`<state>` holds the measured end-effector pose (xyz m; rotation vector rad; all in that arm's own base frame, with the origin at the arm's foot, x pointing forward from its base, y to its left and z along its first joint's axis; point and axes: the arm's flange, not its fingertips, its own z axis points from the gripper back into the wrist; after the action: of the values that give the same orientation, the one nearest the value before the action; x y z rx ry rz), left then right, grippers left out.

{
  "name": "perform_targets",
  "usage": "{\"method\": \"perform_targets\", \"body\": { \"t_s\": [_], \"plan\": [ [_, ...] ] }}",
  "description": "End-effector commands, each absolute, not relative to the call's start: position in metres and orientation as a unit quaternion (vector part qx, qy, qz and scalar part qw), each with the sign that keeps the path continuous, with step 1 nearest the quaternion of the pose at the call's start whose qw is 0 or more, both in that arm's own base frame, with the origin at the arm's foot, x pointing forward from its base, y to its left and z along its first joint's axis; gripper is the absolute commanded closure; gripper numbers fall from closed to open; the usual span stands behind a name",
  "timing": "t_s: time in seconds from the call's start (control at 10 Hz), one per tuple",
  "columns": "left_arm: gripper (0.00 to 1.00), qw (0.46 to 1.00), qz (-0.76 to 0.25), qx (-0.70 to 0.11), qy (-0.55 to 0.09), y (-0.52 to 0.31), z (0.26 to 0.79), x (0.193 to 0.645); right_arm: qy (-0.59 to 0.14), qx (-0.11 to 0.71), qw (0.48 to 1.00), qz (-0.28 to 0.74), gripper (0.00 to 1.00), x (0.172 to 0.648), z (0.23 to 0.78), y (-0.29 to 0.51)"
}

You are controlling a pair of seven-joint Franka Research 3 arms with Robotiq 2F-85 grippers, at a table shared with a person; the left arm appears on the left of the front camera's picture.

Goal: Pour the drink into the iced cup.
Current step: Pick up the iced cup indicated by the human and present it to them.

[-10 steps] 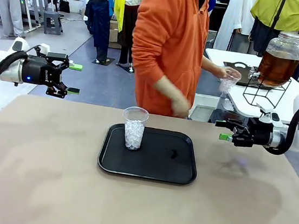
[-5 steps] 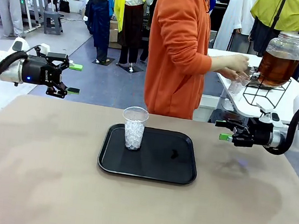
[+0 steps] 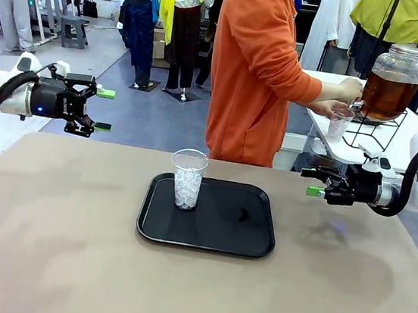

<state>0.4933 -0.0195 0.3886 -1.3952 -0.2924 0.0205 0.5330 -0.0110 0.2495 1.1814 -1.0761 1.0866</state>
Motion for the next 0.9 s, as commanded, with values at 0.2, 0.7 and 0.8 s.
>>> {"method": "perform_targets", "body": {
  "t_s": [0.2,0.7,0.8],
  "plan": [
    [0.00,0.753,0.003,-0.644,-0.138,-0.0193,0.3897,0.4930,-0.459,0.504,0.567,0.463,0.00,0.5338,0.2524,-0.0092],
    [0.00,0.753,0.003,-0.644,-0.138,-0.0193,0.3897,0.4930,-0.459,0.504,0.567,0.463,0.00,0.5338,0.2524,-0.0092],
    [0.00,0.753,0.003,-0.644,-0.138,-0.0193,0.3897,0.4930,-0.459,0.504,0.567,0.463,0.00,0.5338,0.2524,-0.0092]
  ]
}}
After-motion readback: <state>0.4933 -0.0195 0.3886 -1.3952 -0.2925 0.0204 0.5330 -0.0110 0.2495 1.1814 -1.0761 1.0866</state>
